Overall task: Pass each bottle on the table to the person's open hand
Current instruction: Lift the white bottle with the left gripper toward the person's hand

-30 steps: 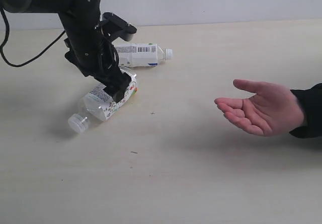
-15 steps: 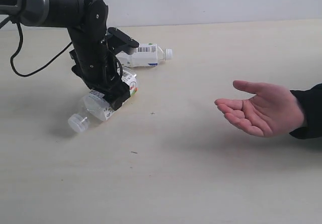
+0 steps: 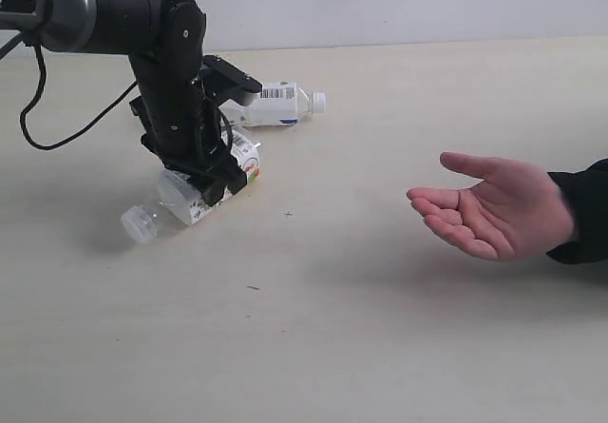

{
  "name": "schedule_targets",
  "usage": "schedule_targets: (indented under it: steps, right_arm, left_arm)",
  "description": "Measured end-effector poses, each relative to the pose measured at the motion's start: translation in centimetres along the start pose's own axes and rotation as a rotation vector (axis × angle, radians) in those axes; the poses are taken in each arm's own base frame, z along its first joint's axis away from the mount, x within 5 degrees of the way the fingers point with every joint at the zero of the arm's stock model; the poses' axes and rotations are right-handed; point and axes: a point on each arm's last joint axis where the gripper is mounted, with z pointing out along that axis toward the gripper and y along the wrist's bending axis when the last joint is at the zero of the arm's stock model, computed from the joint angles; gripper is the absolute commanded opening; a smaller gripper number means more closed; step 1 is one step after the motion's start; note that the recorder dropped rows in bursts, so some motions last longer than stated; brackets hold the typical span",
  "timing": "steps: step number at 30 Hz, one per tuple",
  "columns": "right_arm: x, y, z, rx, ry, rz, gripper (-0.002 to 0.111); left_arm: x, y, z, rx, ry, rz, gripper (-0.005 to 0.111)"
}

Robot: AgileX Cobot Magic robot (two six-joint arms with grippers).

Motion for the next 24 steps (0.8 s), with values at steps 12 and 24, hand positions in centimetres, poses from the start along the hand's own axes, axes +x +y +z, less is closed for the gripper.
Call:
schedule_targets:
  steps: [12,24]
  right_arm:
    - [0.0,0.1,0.0,-0.013,0.002,0.009,0.0]
    - [-0.2,0.2,-3.3,0.062,-0.167,-0.003,0.0]
  left_arm:
    - [-0.7,-3.3,-4.7,0.032,-0.114,-0.063,0.0]
    - [-0.5,-6.0,-9.5,0.147,-0.235,-0.108,0.0]
